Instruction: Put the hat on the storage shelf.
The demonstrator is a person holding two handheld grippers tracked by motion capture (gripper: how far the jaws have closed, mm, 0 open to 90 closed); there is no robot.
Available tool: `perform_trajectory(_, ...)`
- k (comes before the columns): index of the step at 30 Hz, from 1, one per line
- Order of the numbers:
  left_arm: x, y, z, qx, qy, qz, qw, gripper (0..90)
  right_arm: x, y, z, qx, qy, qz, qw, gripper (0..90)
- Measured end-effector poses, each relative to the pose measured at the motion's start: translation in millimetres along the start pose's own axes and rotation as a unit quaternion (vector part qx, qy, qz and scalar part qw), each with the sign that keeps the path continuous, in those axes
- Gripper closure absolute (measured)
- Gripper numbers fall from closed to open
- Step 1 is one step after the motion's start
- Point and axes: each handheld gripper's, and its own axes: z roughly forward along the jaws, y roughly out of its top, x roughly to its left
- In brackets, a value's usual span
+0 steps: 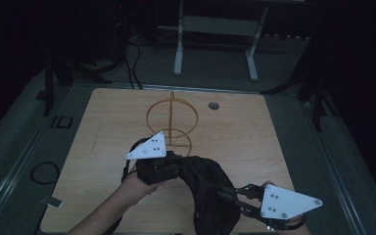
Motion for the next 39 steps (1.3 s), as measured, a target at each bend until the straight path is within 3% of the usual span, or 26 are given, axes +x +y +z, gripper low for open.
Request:
perform_trajectory(10, 1.6, -1.0, 3.8, 0.006, -0.002, -0.001, 1.0, 87.9, -2.5, 0.1, -9.9, -0.03, -0.001, 0.027, 0.9992, 88.3)
perform_trajectory(14, -2.8, 0.6, 1.2, 0.008, 0.014, 0.022, 0.9996, 85.4, -2.9, 1.0, -13.8, -0.034, -0.011, 0.029, 0.9989, 88.4)
perform_trajectory(21, -8.5, 1.4, -6.7, 0.011, 0.031, 0.049, 0.9982, 71.9, -6.0, 1.9, -23.0, -0.049, -0.017, 0.038, 0.9979, 88.4)
perform_trajectory(27, -7.6, -3.6, -17.0, 0.008, 0.061, 0.051, 0.9968, 48.2, -10.6, 1.9, -27.2, -0.06, -0.024, 0.05, 0.9966, 88.4)
perform_trajectory(32, -6.5, -15.4, -28.7, 0.011, 0.083, 0.055, 0.9949, 38.7, -19.0, 0.7, -37.2, -0.071, -0.052, 0.071, 0.9935, 88.4)
perform_trajectory(33, -6.6, -18.6, -30.4, 0.013, 0.093, 0.054, 0.9941, 33.0, -21.5, 0.4, -39.0, -0.078, -0.052, 0.078, 0.9925, 88.4)
perform_trajectory(36, -4.8, -29.6, -36.7, 0.011, 0.112, 0.041, 0.9928, 23.3, -28.9, 1.4, -42.9, -0.074, -0.093, 0.086, 0.9892, 88.4)
perform_trajectory(39, -1.7, -39.9, -44.4, 0.006, 0.14, 0.024, 0.9898, 13.8, -37.8, 3.0, -46.7, -0.083, -0.115, 0.092, 0.9856, 88.4)
